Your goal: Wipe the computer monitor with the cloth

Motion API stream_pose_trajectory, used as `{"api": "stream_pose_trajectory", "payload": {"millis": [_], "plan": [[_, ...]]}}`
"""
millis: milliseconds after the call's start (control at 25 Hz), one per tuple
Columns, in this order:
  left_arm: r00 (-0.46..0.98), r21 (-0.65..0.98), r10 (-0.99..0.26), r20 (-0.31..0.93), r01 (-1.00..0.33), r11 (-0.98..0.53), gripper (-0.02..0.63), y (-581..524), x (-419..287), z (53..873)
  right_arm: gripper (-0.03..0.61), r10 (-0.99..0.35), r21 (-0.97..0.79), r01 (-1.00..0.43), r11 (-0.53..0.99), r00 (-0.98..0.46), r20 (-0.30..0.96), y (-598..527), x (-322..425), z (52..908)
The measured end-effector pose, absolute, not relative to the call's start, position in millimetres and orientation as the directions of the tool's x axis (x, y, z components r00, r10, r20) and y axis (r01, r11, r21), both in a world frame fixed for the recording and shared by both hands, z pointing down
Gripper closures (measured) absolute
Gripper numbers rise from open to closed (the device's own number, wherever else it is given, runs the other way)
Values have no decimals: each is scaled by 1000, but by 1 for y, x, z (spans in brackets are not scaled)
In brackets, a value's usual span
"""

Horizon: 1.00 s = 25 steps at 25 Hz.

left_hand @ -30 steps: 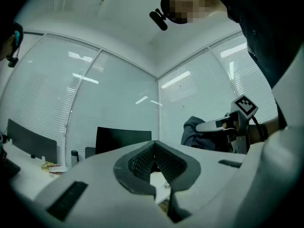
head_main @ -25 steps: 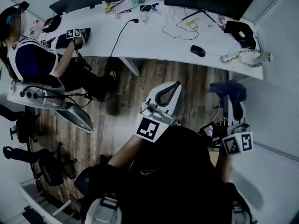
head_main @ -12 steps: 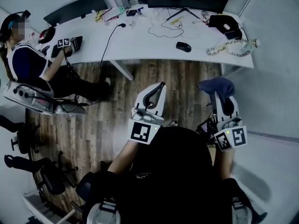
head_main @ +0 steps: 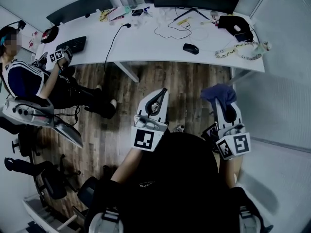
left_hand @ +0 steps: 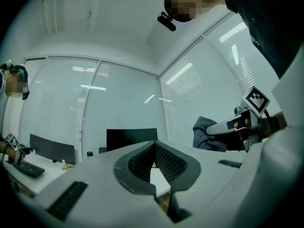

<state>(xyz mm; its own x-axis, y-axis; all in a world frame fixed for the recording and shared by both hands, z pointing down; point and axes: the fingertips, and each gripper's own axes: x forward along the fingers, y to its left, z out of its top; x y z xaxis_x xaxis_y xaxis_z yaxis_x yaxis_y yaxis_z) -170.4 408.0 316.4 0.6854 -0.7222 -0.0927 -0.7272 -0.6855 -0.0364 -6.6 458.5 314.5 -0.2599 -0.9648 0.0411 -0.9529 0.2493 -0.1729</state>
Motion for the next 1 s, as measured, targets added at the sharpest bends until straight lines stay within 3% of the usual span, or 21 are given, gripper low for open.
{"api": "stream_pose_trajectory", "payload": {"millis": [1000], "plan": [[729,29,-667,-152,-671,-741,606,198,-166,317,511,-976,-186,-969,163,-185,113,261,-7,322]]}}
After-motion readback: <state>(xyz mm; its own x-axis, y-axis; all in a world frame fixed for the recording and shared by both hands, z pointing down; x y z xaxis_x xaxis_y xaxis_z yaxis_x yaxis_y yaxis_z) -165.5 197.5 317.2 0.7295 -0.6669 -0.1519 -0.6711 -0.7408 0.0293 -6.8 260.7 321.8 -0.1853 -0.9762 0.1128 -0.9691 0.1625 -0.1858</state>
